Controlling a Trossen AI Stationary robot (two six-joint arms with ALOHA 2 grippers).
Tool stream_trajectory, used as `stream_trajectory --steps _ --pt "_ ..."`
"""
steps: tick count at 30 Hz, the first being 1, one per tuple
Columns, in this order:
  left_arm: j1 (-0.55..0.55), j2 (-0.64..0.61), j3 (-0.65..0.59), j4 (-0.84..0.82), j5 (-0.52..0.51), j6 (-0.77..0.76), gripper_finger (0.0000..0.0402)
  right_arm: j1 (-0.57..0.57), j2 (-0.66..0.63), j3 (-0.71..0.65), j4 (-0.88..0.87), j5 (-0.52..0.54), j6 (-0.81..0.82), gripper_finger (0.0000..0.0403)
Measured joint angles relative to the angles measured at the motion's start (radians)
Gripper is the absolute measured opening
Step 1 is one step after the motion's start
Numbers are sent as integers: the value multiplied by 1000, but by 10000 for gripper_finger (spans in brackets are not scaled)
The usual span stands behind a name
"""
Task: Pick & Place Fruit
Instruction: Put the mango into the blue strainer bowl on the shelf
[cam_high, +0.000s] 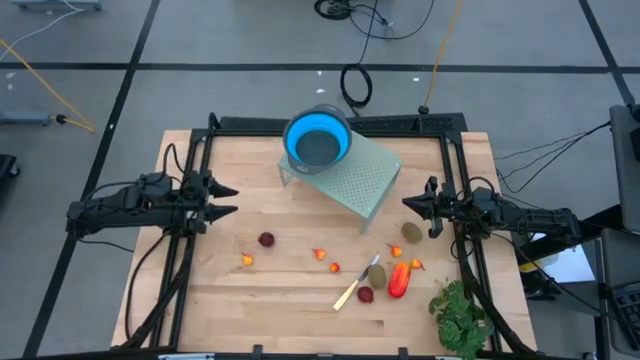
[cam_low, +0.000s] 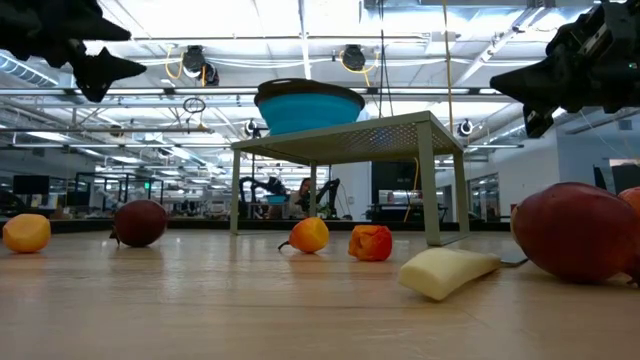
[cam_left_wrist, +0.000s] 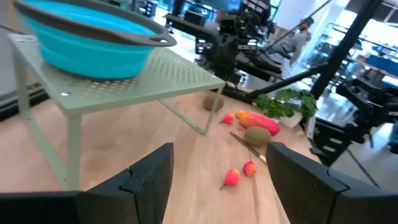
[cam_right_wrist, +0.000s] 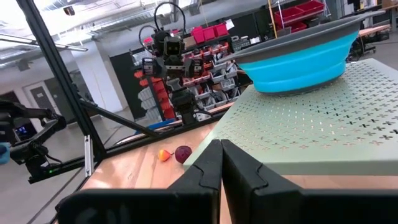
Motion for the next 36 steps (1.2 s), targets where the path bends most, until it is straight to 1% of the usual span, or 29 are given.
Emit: stream_trajectory --steps 4,8,15,23,27,34,36 --pt "0 -39 -34 4 -33 5 257 0 0 0 0 0 10 0" --pt "0 -70 -68 18 -39 6 257 0 0 0 0 1 43 0" --pt "1 -97 -166 140 -40 14 257 0 0 0 0 8 46 0" --pt "1 -97 -295 283 -39 -25 257 0 0 0 17 16 70 0" --pt "1 -93 -306 325 -24 -27 257 0 0 3 67 34 63 0" --pt "1 -94 -307 315 -11 -23 257 0 30 77 13 26 37 0" --pt "1 -94 -307 314 -10 -32 257 0 49 109 26 23 18 0"
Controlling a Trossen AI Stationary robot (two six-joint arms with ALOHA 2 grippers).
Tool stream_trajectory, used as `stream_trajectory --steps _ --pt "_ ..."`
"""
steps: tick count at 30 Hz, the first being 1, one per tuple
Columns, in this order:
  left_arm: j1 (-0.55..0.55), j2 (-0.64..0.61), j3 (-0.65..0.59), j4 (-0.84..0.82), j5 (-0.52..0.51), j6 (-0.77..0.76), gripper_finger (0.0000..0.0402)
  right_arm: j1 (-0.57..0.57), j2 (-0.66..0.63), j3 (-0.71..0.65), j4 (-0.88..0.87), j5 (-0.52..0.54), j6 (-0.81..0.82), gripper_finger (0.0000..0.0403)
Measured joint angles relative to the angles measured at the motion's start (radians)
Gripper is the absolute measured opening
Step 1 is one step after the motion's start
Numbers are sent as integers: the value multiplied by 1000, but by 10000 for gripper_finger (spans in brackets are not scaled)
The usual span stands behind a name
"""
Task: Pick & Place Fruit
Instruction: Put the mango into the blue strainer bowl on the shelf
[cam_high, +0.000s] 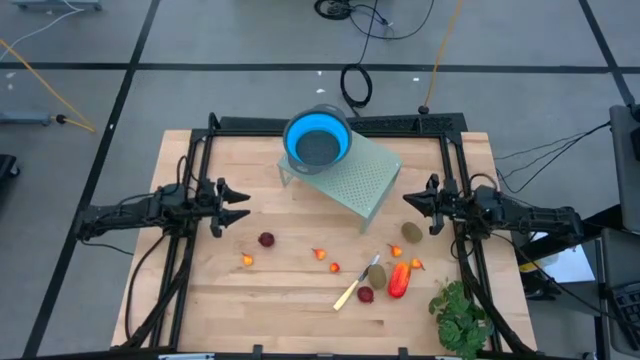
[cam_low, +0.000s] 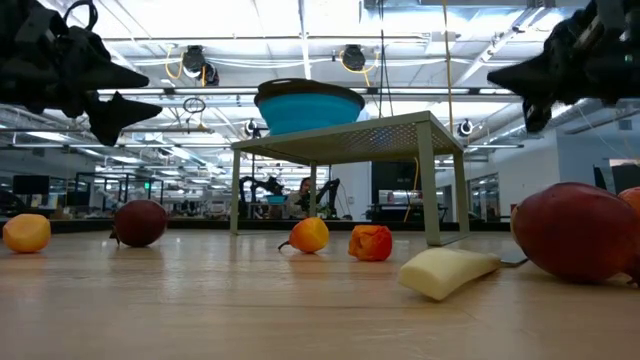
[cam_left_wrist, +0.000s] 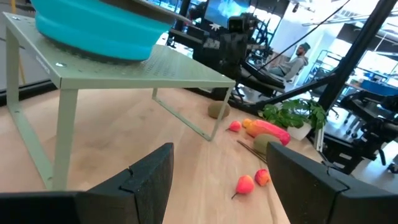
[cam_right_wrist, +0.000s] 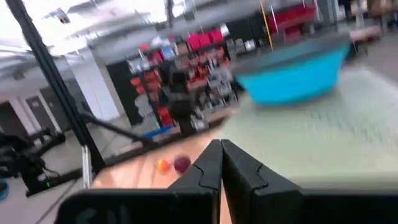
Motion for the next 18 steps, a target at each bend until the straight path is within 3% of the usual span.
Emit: stream_trajectory --steps 18 --pt "0 0 0 -2 -1 -9 257 0 318 254 -40 -203 -113 0"
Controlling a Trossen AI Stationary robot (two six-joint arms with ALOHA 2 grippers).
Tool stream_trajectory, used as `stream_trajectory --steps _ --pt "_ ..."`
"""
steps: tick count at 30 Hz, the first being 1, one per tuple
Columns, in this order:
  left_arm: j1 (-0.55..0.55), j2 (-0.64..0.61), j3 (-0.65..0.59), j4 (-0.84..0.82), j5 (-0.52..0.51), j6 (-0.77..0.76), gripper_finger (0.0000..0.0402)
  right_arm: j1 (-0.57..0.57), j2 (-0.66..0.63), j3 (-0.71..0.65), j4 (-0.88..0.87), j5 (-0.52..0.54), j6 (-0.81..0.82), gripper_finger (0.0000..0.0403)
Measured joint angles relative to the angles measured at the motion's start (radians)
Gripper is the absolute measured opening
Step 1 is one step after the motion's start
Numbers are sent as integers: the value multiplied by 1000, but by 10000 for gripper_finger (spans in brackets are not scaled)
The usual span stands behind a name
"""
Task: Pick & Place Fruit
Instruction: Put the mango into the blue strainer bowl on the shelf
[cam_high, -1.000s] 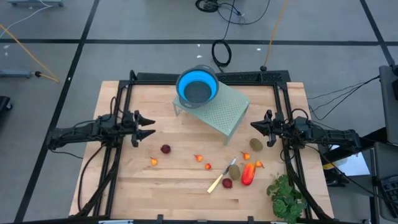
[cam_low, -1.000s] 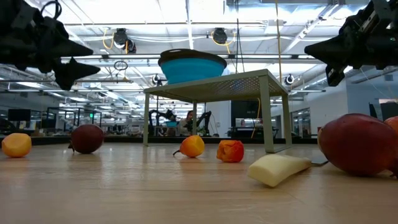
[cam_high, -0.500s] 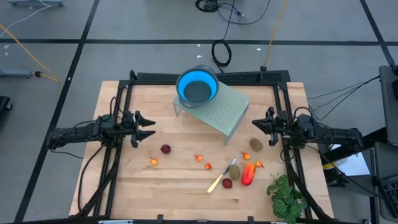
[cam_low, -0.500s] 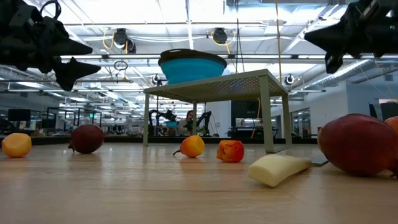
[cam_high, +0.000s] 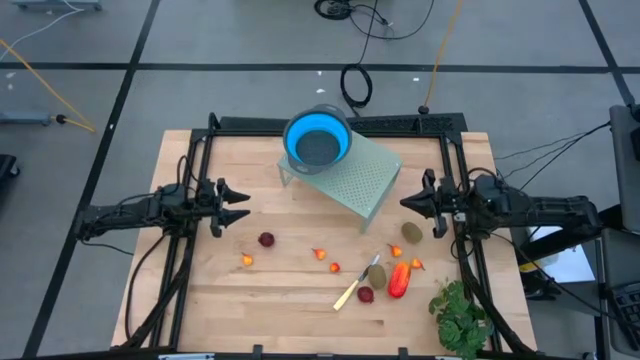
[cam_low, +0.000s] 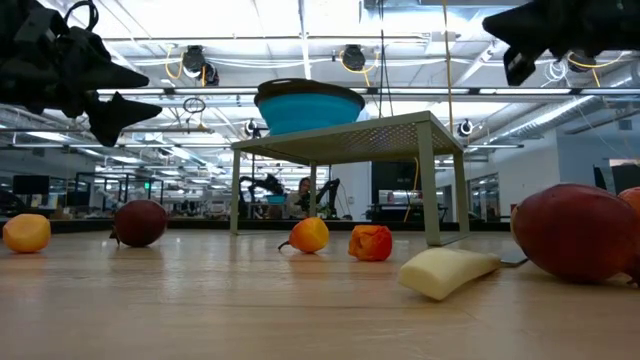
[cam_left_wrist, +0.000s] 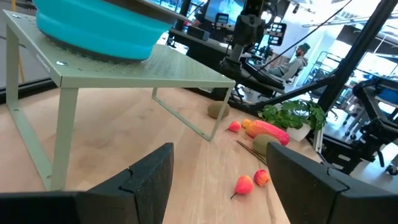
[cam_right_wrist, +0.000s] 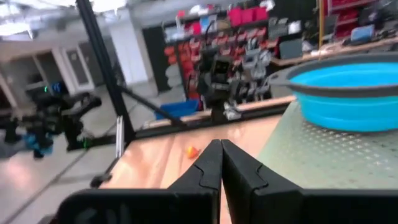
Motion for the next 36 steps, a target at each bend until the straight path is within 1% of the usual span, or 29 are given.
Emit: stream_trajectory --steps 7,13,19,25,36 --pt "0 0 0 0 0 0 257 0 131 139 -159 -70 -47 0" --pt "0 0 0 -1 0 0 257 18 221 230 -190 -135 -93 0" --pt "0 0 0 -1 0 0 257 109 282 318 -266 -137 -157 0" --pt "-1 0 0 -1 0 1 257 210 341 376 -336 -132 -211 0" --pt "-1 0 0 -1 1 1 257 359 500 515 -514 -126 -387 0"
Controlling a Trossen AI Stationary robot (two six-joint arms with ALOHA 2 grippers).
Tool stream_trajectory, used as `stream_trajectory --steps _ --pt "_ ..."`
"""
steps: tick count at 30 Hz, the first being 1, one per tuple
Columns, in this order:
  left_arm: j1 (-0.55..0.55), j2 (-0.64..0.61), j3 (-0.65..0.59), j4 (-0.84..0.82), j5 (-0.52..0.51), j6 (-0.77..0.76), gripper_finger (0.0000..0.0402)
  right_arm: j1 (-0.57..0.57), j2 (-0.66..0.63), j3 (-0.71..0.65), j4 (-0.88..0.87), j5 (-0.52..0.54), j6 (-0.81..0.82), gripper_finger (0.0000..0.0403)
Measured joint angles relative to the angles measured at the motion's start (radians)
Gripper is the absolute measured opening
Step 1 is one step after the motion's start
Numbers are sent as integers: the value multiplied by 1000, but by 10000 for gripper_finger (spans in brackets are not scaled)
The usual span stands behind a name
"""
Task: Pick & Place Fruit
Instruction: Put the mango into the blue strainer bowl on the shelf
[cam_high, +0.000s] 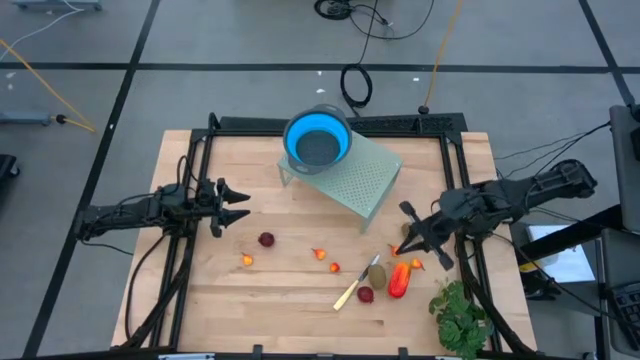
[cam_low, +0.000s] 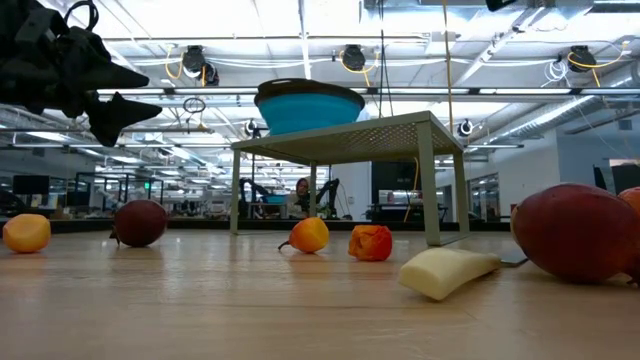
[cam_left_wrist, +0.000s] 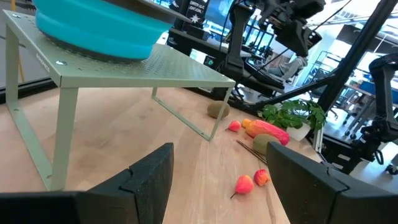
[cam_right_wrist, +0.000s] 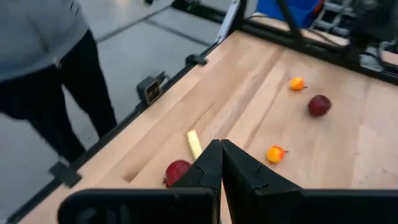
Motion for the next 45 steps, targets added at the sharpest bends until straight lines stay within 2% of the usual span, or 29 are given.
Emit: stream_trajectory --steps 15,19,25,36,45 --pt "1 0 0 0 0 0 257 152 193 202 -336 0 -141 0" --pt "1 0 0 0 0 0 257 175 219 203 -343 5 -148 0" --pt "1 0 0 0 0 1 257 210 242 203 -344 100 -165 0" --pt "1 0 0 0 0 35 257 218 291 203 -344 102 -157 1" --pt "1 0 0 0 0 35 257 218 308 203 -432 102 -155 38"
